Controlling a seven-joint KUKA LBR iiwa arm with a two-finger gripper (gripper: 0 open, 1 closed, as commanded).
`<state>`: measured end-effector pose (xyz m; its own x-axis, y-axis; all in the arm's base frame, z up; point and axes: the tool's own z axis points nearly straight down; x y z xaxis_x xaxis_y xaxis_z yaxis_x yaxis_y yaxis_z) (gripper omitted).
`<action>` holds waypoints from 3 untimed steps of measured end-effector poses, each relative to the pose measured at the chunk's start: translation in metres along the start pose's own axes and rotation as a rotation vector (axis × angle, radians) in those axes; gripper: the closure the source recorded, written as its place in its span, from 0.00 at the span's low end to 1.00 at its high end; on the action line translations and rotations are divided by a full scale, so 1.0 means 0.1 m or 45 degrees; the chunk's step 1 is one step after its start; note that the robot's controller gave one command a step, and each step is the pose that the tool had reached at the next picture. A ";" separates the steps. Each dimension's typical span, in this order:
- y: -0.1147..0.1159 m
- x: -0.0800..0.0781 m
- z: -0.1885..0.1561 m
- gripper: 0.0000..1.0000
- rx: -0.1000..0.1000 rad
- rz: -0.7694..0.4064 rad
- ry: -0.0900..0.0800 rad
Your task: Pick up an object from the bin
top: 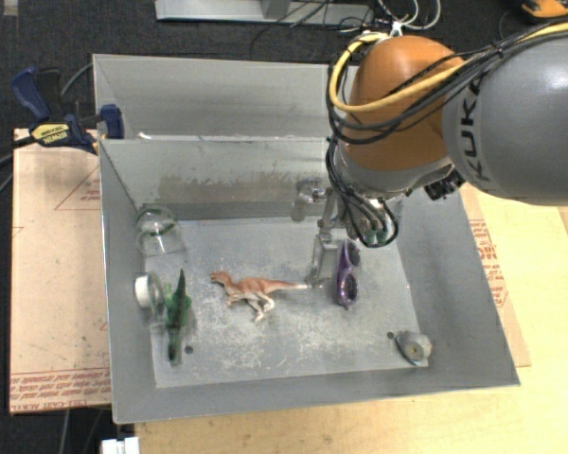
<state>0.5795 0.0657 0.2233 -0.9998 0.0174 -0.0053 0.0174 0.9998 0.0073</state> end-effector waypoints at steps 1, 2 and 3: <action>0.00 0.00 0.00 0.00 0.000 0.000 0.000; 0.26 0.46 0.90 0.00 -0.001 -0.127 0.004; 0.37 0.24 1.14 0.00 -0.001 -0.235 -0.002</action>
Offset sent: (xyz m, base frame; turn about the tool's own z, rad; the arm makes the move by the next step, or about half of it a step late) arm -0.0442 0.0267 -0.0877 -0.0996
